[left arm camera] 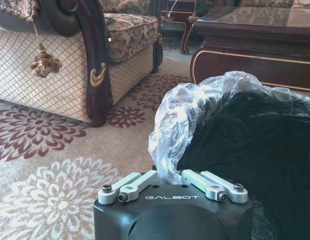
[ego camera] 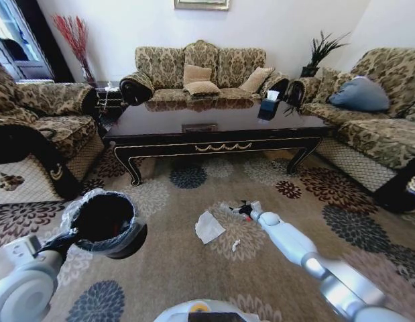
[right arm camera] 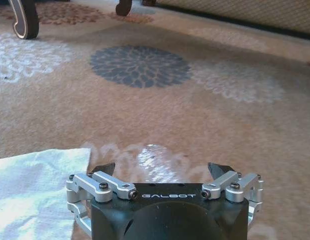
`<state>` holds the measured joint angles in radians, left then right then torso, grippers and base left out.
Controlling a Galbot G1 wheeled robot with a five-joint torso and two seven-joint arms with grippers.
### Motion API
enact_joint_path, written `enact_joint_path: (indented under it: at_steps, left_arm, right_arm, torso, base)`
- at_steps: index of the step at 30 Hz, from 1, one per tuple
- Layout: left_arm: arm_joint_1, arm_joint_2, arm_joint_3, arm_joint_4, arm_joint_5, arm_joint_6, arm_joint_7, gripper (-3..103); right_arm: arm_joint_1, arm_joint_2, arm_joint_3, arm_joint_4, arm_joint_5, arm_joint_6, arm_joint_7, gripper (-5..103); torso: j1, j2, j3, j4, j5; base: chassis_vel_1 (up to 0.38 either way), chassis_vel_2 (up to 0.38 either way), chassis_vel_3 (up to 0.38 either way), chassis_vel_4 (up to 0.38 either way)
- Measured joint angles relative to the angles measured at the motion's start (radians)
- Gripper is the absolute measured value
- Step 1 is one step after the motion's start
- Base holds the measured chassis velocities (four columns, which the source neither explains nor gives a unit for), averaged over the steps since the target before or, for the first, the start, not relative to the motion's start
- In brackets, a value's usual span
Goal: Move to the front of the table and pick up the trash from the floor, then place it into the trash bin.
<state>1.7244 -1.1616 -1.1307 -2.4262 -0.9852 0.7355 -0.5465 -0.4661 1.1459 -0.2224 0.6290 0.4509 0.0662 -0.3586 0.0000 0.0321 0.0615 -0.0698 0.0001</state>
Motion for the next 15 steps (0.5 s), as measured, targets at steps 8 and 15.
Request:
enact_joint_path:
  at_steps: [8, 15]
  left_arm:
    - [-0.008, -0.009, 0.009, -0.005, 0.001, 0.000, -0.001, 3]
    - [-0.027, 0.006, 0.019, 0.008, 0.000, 0.000, -0.001, 3]
  right_arm:
    - [0.028, 0.086, 0.001, -0.099, -0.067, -0.037, 0.099, 100]
    - [0.040, 0.112, 0.012, -0.151, -0.108, -0.092, 0.180, 100]
  torso:
    - [0.000, 0.000, 0.000, -0.0003, -0.0001]
    - [0.000, 0.000, 0.000, -0.0005, -0.0002]
  base:
    - [0.000, 0.000, 0.000, 0.000]
    - [0.000, 0.000, 0.000, 0.000]
